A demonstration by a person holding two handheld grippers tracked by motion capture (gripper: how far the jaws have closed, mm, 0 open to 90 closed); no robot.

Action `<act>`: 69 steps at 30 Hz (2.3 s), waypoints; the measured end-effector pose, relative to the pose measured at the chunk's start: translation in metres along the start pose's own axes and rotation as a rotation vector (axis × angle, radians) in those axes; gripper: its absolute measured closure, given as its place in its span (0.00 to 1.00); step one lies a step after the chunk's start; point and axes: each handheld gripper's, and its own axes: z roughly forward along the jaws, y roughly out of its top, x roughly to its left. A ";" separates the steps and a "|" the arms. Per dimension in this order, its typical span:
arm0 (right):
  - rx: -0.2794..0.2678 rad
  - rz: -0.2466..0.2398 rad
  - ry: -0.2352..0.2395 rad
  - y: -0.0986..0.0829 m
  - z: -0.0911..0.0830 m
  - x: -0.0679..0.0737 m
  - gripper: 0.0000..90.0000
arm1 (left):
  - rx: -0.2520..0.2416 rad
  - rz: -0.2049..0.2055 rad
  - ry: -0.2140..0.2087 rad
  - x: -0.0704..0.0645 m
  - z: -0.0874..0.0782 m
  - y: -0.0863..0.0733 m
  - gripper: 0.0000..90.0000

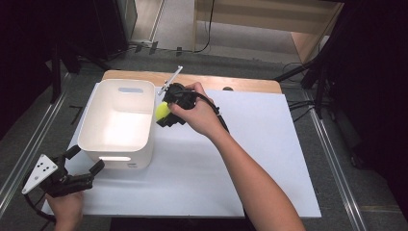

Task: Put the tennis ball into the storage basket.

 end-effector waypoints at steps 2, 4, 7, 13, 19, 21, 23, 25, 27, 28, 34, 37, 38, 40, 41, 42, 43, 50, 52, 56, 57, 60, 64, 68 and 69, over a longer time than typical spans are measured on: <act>-0.007 -0.013 0.003 0.002 -0.001 -0.001 0.26 | 0.000 0.000 0.000 0.000 0.000 0.000 0.00; -0.002 -0.004 0.001 0.003 -0.002 0.000 0.26 | 0.000 0.000 0.000 0.000 0.000 0.000 0.00; -0.010 -0.013 0.002 0.006 -0.002 0.000 0.26 | 0.000 -0.001 -0.002 0.000 0.000 0.000 0.00; -0.012 -0.019 0.004 0.012 -0.003 0.002 0.26 | 0.001 -0.001 0.000 0.000 0.000 0.000 0.00; -0.013 -0.022 0.004 0.017 -0.005 0.003 0.26 | 0.000 -0.001 -0.001 0.000 0.000 0.000 0.00; -0.013 -0.018 0.008 0.019 -0.005 0.005 0.26 | 0.000 -0.001 -0.001 0.000 0.000 0.000 0.00; -0.017 -0.028 0.010 0.021 -0.005 0.005 0.26 | 0.000 -0.001 -0.001 0.000 0.000 0.000 0.00; -0.019 -0.027 0.011 0.023 -0.005 0.007 0.26 | 0.000 -0.002 -0.001 0.000 0.000 0.000 0.00; -0.018 -0.038 0.011 0.025 -0.004 0.007 0.26 | 0.000 -0.001 -0.002 0.000 0.000 0.000 0.00; -0.017 -0.038 0.010 0.025 -0.004 0.008 0.26 | 0.000 -0.001 -0.002 0.000 0.000 0.000 0.00; -0.018 -0.050 0.016 0.030 -0.002 0.011 0.26 | 0.000 -0.001 -0.002 0.000 0.000 0.000 0.00; -0.020 -0.048 0.018 0.032 -0.002 0.014 0.26 | 0.000 -0.001 -0.002 0.000 0.000 0.000 0.00; -0.020 -0.053 0.018 0.033 -0.002 0.014 0.26 | 0.001 -0.001 -0.003 0.000 0.000 0.000 0.00; -0.022 -0.060 0.020 0.034 -0.002 0.015 0.26 | 0.000 -0.001 -0.003 0.000 0.000 0.000 0.00; -0.023 -0.056 0.018 0.035 -0.001 0.016 0.26 | -0.001 -0.002 -0.002 0.000 0.000 0.000 0.00; -0.018 -0.063 0.022 0.035 -0.001 0.017 0.26 | -0.001 -0.001 -0.003 0.000 0.000 0.000 0.00; -0.019 -0.060 0.021 0.036 0.000 0.018 0.26 | 0.000 -0.001 -0.003 0.000 0.000 0.000 0.00; -0.026 -0.068 0.024 0.040 0.004 0.023 0.26 | 0.000 0.000 -0.003 0.000 0.000 0.000 0.00; -0.026 -0.073 0.028 0.041 0.004 0.024 0.26 | 0.000 0.000 -0.003 0.000 0.000 0.000 0.00; -0.027 -0.069 0.032 0.043 0.006 0.027 0.26 | -0.001 0.000 -0.003 0.000 0.000 0.000 0.00; -0.027 -0.076 0.032 0.043 0.006 0.027 0.26 | 0.000 0.001 -0.003 0.000 0.000 0.000 0.00; -0.029 -0.081 0.040 0.045 0.008 0.029 0.26 | -0.001 -0.002 -0.003 0.000 0.000 0.000 0.00; -0.024 -0.089 0.043 0.047 0.010 0.033 0.26 | -0.001 -0.001 -0.004 0.000 0.000 0.000 0.00; -0.027 -0.094 0.052 0.050 0.014 0.037 0.26 | -0.001 -0.003 -0.003 0.000 0.000 0.000 0.00; -0.023 -0.097 0.050 0.050 0.015 0.038 0.26 | -0.001 -0.002 -0.003 0.000 0.000 0.000 0.00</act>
